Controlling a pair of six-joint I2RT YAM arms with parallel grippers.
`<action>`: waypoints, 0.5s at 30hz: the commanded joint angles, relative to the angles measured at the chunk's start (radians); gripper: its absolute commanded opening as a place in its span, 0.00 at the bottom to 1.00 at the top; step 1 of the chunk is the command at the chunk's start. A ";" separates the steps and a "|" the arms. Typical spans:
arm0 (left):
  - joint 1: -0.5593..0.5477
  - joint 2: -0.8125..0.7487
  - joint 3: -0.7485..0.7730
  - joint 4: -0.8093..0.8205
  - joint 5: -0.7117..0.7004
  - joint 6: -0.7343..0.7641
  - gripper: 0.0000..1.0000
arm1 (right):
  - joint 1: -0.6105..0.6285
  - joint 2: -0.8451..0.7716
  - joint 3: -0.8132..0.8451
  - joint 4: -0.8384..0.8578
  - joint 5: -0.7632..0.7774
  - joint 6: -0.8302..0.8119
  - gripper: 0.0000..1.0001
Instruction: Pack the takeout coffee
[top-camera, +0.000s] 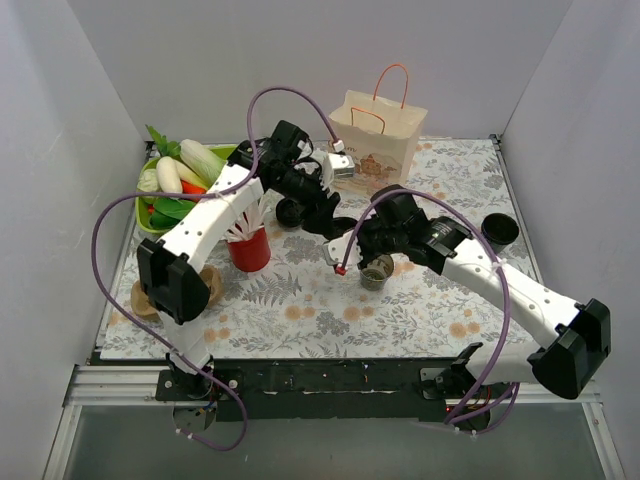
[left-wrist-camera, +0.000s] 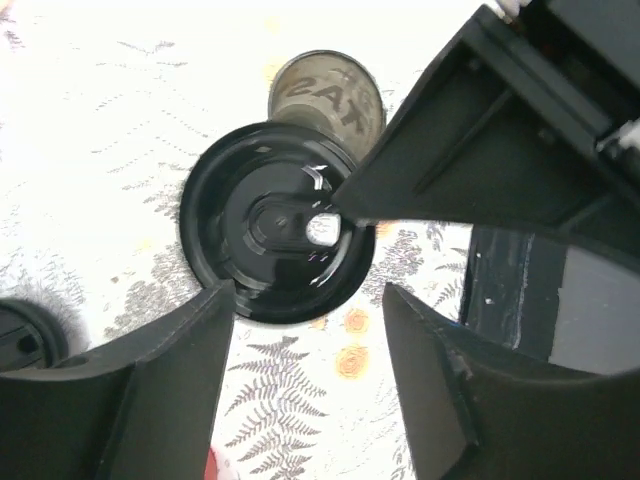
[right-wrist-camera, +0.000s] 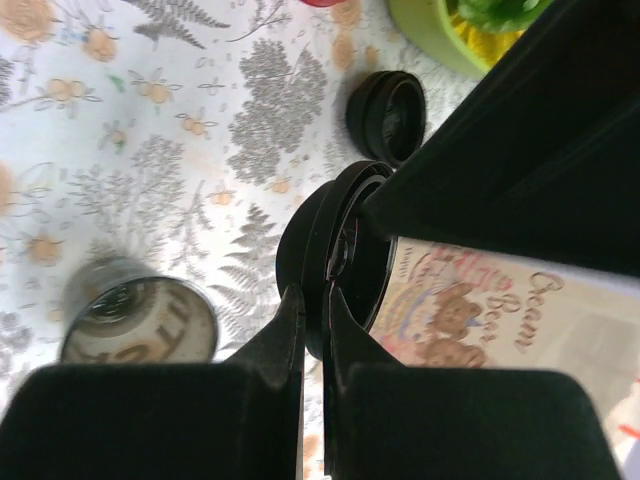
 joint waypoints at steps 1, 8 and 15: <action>0.001 -0.207 -0.117 0.289 -0.124 -0.250 0.75 | -0.034 -0.085 0.016 -0.103 -0.083 0.210 0.01; -0.001 -0.376 -0.395 0.696 -0.259 -0.480 0.82 | -0.345 -0.067 0.063 -0.204 -0.394 0.570 0.01; -0.014 -0.402 -0.501 0.750 -0.170 -0.439 0.87 | -0.572 0.105 0.146 -0.278 -0.782 0.958 0.01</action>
